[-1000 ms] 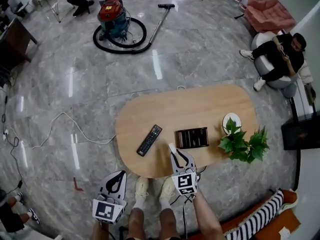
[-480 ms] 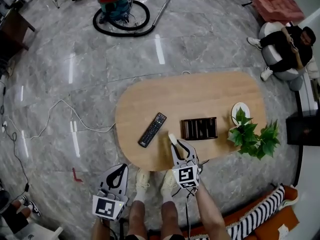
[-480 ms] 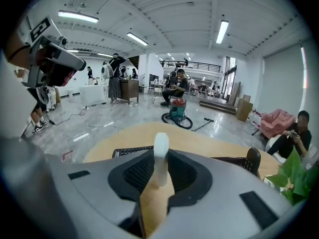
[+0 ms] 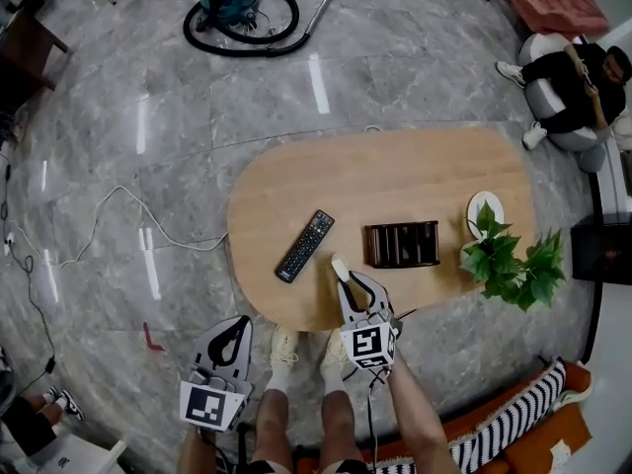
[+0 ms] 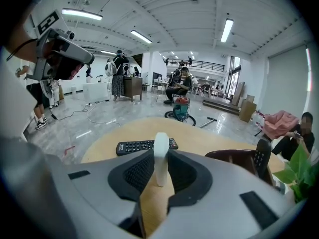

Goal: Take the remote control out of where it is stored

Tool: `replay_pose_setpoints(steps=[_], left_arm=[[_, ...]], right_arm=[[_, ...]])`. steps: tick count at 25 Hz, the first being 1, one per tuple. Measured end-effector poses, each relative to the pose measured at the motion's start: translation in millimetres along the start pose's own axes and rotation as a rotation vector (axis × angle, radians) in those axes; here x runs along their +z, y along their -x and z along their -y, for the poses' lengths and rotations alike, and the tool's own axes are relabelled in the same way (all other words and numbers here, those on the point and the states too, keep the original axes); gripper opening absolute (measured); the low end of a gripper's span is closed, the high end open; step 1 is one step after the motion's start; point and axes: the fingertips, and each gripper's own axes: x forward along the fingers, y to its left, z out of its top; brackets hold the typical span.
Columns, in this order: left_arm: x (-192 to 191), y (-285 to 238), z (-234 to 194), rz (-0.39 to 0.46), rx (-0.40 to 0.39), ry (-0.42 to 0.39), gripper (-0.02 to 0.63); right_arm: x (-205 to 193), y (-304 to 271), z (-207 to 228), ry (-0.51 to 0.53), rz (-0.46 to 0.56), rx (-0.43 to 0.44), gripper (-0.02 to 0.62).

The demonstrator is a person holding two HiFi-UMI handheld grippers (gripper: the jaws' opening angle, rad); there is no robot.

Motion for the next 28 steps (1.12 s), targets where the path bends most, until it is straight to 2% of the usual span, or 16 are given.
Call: replay_pose_setpoints(steps=[8, 18, 24, 28], left_arm=[[-15, -1, 3, -0.012, 0.010, 0.020, 0.005], [-41, -1, 1, -0.027, 0.005, 0.029, 0.005], [-49, 3, 0, -0.035, 0.021, 0.026, 0.006], [-50, 4, 2, -0.034, 0.020, 0.029, 0.006]], right_arm=[[-6, 4, -3, 0.015, 0.012, -0.005, 0.092], [0, -1, -24, 0.149, 0.020, 0.003, 0.094], [-7, -1, -41, 0.144, 0.050, 0.033, 0.095], [-11, -1, -52, 0.183, 0.050, 0.046, 0.095]])
